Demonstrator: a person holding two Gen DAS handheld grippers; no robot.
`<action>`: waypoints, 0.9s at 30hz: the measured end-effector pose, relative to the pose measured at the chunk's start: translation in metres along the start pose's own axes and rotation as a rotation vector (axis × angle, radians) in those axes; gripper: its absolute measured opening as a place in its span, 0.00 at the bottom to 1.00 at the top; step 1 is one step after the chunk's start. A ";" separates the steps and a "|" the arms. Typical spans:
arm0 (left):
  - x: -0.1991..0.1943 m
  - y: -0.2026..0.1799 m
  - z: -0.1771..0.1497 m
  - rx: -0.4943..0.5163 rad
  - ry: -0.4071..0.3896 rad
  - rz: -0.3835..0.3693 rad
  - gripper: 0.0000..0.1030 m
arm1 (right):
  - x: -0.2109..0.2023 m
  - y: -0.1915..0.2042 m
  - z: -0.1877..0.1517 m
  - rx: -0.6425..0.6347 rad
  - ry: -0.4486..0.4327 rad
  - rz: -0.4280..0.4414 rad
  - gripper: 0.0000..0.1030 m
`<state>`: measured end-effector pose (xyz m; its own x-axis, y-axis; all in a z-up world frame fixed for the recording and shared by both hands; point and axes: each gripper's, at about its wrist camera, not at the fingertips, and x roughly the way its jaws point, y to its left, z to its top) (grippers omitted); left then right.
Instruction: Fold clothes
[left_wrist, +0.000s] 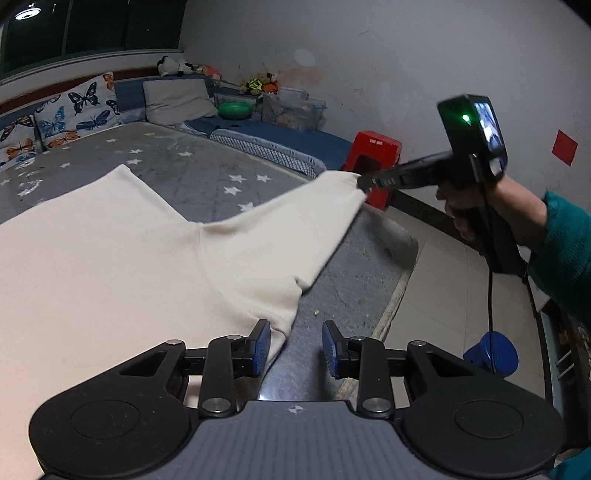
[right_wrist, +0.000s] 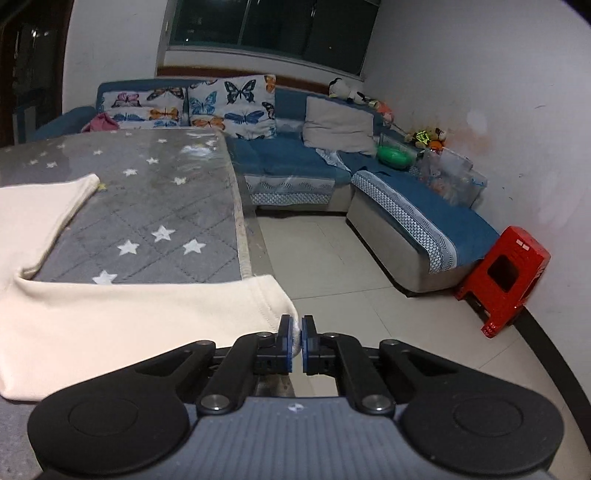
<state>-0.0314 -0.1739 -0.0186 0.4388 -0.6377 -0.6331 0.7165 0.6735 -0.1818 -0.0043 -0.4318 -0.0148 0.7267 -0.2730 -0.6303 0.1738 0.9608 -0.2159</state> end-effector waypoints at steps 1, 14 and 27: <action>0.000 0.000 -0.001 -0.002 -0.001 0.000 0.32 | 0.004 0.003 -0.001 -0.019 0.009 -0.011 0.04; -0.082 0.060 -0.022 -0.217 -0.103 0.247 0.34 | -0.029 0.050 0.022 -0.118 -0.054 0.161 0.27; -0.192 0.176 -0.088 -0.650 -0.192 0.916 0.34 | -0.055 0.192 0.032 -0.397 -0.073 0.620 0.31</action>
<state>-0.0377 0.1002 0.0049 0.7681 0.1849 -0.6131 -0.3083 0.9459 -0.1010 0.0103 -0.2308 0.0019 0.6580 0.3318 -0.6760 -0.5268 0.8443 -0.0983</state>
